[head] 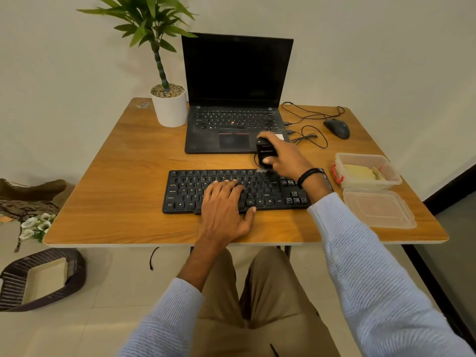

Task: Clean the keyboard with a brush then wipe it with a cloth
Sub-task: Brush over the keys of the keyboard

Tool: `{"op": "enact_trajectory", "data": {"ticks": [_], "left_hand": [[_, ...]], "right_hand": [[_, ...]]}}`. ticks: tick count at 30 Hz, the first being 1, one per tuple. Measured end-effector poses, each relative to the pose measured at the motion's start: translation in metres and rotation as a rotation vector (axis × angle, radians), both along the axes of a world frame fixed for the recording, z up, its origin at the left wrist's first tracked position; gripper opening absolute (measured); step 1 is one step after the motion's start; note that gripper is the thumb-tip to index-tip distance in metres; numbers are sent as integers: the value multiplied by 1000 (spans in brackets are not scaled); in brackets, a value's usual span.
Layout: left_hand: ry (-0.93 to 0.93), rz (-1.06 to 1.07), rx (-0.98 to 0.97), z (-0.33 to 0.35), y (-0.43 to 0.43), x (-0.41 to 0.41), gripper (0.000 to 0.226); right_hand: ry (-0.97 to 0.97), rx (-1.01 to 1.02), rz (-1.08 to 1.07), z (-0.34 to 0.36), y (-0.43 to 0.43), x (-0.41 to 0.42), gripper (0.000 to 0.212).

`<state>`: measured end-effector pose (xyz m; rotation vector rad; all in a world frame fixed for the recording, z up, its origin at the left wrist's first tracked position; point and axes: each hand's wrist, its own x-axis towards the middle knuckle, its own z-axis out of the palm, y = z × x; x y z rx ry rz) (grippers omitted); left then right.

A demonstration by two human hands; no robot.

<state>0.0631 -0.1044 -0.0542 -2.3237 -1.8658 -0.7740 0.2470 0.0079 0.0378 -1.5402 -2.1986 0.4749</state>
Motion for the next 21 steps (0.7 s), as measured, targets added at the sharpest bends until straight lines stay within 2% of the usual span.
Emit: {"op": "enact_trajectory", "data": {"ticks": [2,5,7,9,13,17,19,21], "left_hand": [[2,6,-4,0,0,0,69],[7,4,-2,-1,1,-1,69],[7,6,-1,-1,1,-1,68],[10,6,2,-1,1,0,68],[0,6,14,-1,1,0,68],[12,9,2,-2,1,0,69],[11,10,3,-1,1,0,68],[7,11,2,0,1,0,68]], "right_hand": [[-57,64,-72,3,4,4,64],[179,-18,51,2,-4,-12,63],[254,-78,127,-5,-8,-22,64],[185,-70,120,-6,-7,-23,66],[-25,12,-25,5,4,-14,66],[173,-32,92,1,-6,-28,63],[112,-21,85,-5,-8,-28,65],[17,81,-1,-7,-6,-24,67]]}}
